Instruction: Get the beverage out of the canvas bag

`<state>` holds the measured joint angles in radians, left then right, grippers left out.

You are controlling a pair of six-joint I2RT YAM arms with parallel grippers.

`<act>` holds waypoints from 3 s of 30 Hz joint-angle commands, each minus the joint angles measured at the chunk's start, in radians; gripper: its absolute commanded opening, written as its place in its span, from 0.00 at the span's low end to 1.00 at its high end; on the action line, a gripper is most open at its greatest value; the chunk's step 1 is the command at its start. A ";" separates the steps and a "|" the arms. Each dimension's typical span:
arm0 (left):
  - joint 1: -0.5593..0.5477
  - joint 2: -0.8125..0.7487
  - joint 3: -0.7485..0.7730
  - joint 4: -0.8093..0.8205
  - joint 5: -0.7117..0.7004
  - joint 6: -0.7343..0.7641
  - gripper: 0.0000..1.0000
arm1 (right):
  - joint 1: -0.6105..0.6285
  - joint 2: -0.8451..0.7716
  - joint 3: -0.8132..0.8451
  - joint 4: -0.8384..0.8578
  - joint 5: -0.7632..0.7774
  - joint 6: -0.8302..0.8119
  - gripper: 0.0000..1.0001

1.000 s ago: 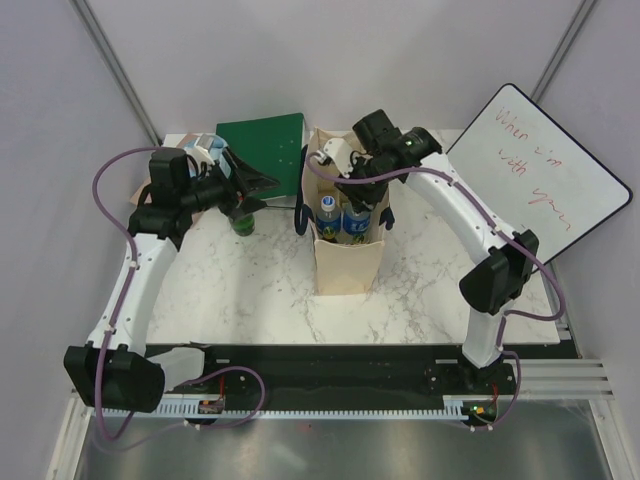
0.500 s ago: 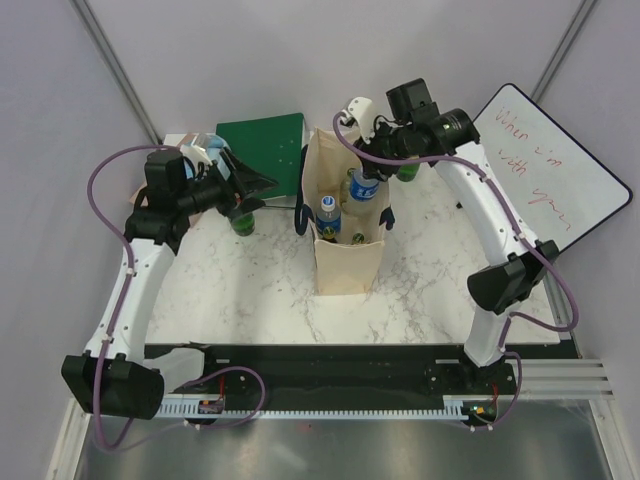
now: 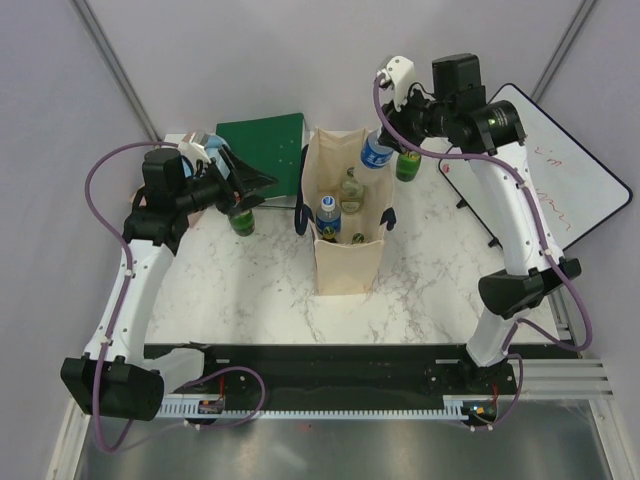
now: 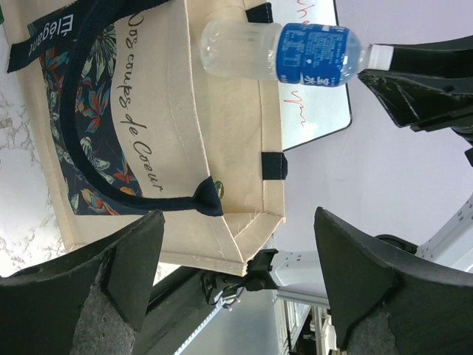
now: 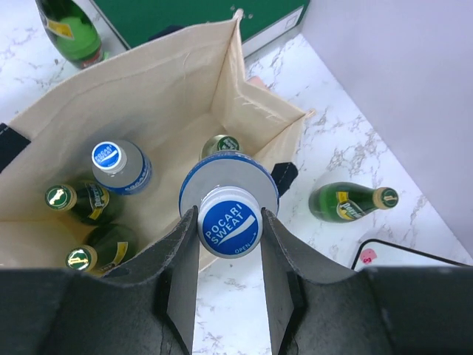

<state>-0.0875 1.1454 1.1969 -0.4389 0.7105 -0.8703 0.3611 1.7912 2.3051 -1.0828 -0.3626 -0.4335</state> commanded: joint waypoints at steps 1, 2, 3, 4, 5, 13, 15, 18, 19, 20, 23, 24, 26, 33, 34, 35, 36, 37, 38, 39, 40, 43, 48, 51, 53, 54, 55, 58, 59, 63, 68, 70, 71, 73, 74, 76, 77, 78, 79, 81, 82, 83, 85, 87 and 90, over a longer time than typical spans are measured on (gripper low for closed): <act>-0.011 -0.018 0.044 0.055 0.021 0.028 0.89 | -0.028 -0.090 0.097 0.187 -0.019 0.002 0.00; -0.011 -0.018 0.043 0.060 0.020 0.028 0.89 | -0.039 -0.095 0.099 0.188 -0.016 0.002 0.00; -0.012 -0.018 0.043 0.063 0.018 0.028 0.88 | -0.045 -0.098 0.100 0.190 -0.016 0.002 0.00; -0.014 -0.018 0.044 0.065 0.020 0.027 0.89 | -0.051 -0.101 0.103 0.193 -0.016 0.004 0.00; -0.014 -0.019 0.043 0.068 0.020 0.027 0.89 | -0.063 -0.104 0.106 0.195 -0.016 0.007 0.00; -0.035 -0.018 0.056 0.104 0.017 0.024 0.88 | -0.143 -0.131 0.132 0.211 -0.002 0.025 0.00; -0.047 -0.016 0.062 0.124 0.015 0.024 0.88 | -0.162 -0.141 0.137 0.215 -0.012 0.032 0.00; -0.060 -0.013 0.070 0.149 0.012 0.024 0.88 | -0.197 -0.154 0.145 0.222 -0.044 0.055 0.00; -0.061 -0.010 0.073 0.154 0.010 0.024 0.88 | -0.212 -0.157 0.145 0.224 -0.056 0.067 0.00; -0.066 -0.007 0.075 0.163 0.010 0.024 0.88 | -0.217 -0.167 0.140 0.225 -0.068 0.076 0.00; -0.075 0.005 0.085 0.172 0.009 0.024 0.88 | -0.232 -0.180 0.122 0.227 -0.142 0.108 0.00; -0.078 0.010 0.087 0.173 0.009 0.022 0.88 | -0.237 -0.184 0.116 0.228 -0.159 0.113 0.00; -0.089 0.016 0.096 0.177 0.009 0.024 0.88 | -0.241 -0.187 0.112 0.233 -0.156 0.116 0.00; -0.147 0.025 0.136 0.177 -0.022 0.071 0.85 | -0.339 -0.194 0.054 0.236 -0.121 0.127 0.00; -0.170 0.030 0.142 0.175 -0.034 0.077 0.84 | -0.350 -0.203 0.009 0.235 -0.124 0.128 0.00; -0.181 0.037 0.159 0.169 -0.042 0.085 0.84 | -0.356 -0.207 -0.016 0.235 -0.124 0.128 0.00; -0.193 0.042 0.168 0.161 -0.049 0.102 0.84 | -0.388 -0.208 -0.057 0.233 -0.128 0.130 0.00; -0.213 0.048 0.185 0.157 -0.066 0.109 0.84 | -0.399 -0.214 -0.081 0.235 -0.133 0.127 0.00; -0.222 0.060 0.193 0.151 -0.074 0.119 0.84 | -0.415 -0.217 -0.102 0.238 -0.133 0.118 0.00; -0.228 0.066 0.199 0.137 -0.085 0.131 0.84 | -0.422 -0.220 -0.148 0.241 -0.134 0.115 0.00; -0.241 0.073 0.208 0.132 -0.088 0.137 0.84 | -0.428 -0.230 -0.177 0.259 -0.136 0.111 0.00; -0.261 0.089 0.230 0.112 -0.106 0.159 0.83 | -0.442 -0.260 -0.323 0.337 -0.127 0.105 0.00; -0.302 0.119 0.263 0.066 -0.158 0.227 0.83 | -0.445 -0.273 -0.550 0.481 -0.110 0.113 0.00; -0.323 0.132 0.271 0.052 -0.187 0.260 0.83 | -0.445 -0.259 -0.636 0.561 -0.111 0.125 0.00; -0.330 0.137 0.270 0.043 -0.206 0.274 0.83 | -0.444 -0.251 -0.677 0.602 -0.110 0.131 0.00; -0.339 0.140 0.268 0.040 -0.212 0.278 0.83 | -0.445 -0.244 -0.688 0.641 -0.110 0.134 0.00; -0.340 0.142 0.267 0.034 -0.217 0.289 0.83 | -0.444 -0.239 -0.697 0.661 -0.110 0.137 0.00; -0.354 0.148 0.263 0.023 -0.240 0.307 0.83 | -0.444 -0.228 -0.746 0.754 -0.113 0.145 0.00; -0.357 0.148 0.263 0.020 -0.252 0.312 0.83 | -0.444 -0.220 -0.769 0.796 -0.111 0.151 0.00; -0.389 0.165 0.276 -0.010 -0.310 0.350 0.83 | -0.445 -0.190 -0.805 0.880 -0.113 0.170 0.00; -0.437 0.203 0.309 -0.073 -0.402 0.418 0.83 | -0.444 -0.144 -0.837 0.974 -0.095 0.174 0.00; -0.462 0.220 0.337 -0.089 -0.445 0.450 0.83 | -0.444 -0.127 -0.828 0.977 -0.085 0.170 0.01; -0.480 0.227 0.355 -0.106 -0.457 0.461 0.82 | -0.444 -0.122 -0.828 0.975 -0.081 0.164 0.06; -0.494 0.240 0.374 -0.118 -0.495 0.493 0.78 | -0.445 -0.118 -0.835 0.974 -0.079 0.156 0.10; -0.509 0.255 0.388 -0.129 -0.509 0.501 0.77 | -0.444 -0.116 -0.840 0.975 -0.081 0.153 0.17; -0.529 0.269 0.405 -0.142 -0.551 0.522 0.73 | -0.444 -0.116 -0.854 0.971 -0.082 0.148 0.23; -0.537 0.287 0.423 -0.159 -0.562 0.528 0.73 | -0.445 -0.118 -0.858 0.968 -0.081 0.142 0.29; -0.543 0.296 0.434 -0.165 -0.575 0.542 0.72 | -0.445 -0.116 -0.865 0.966 -0.081 0.141 0.33; -0.560 0.307 0.444 -0.175 -0.603 0.550 0.72 | -0.445 -0.121 -0.865 0.956 -0.076 0.139 0.48; -0.575 0.338 0.481 -0.204 -0.634 0.577 0.72 | -0.444 -0.128 -0.866 0.946 -0.067 0.136 0.66; -0.590 0.347 0.493 -0.216 -0.661 0.585 0.72 | -0.445 -0.142 -0.868 0.939 -0.062 0.134 0.75; -0.597 0.358 0.519 -0.225 -0.674 0.594 0.72 | -0.445 -0.150 -0.868 0.934 -0.053 0.131 0.79; -0.619 0.389 0.559 -0.260 -0.707 0.620 0.72 | -0.445 -0.180 -0.868 0.907 -0.050 0.121 0.88; -0.632 0.419 0.581 -0.287 -0.749 0.643 0.72 | -0.445 -0.203 -0.869 0.885 -0.062 0.113 0.90; -0.656 0.459 0.616 -0.333 -0.818 0.674 0.71 | -0.444 -0.253 -0.881 0.836 -0.087 0.105 0.92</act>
<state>-0.7166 1.5620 1.7451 -0.6975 0.0200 -0.2924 -0.0826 1.6375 1.4292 -0.2268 -0.4103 -0.3031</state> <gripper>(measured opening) 0.717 0.913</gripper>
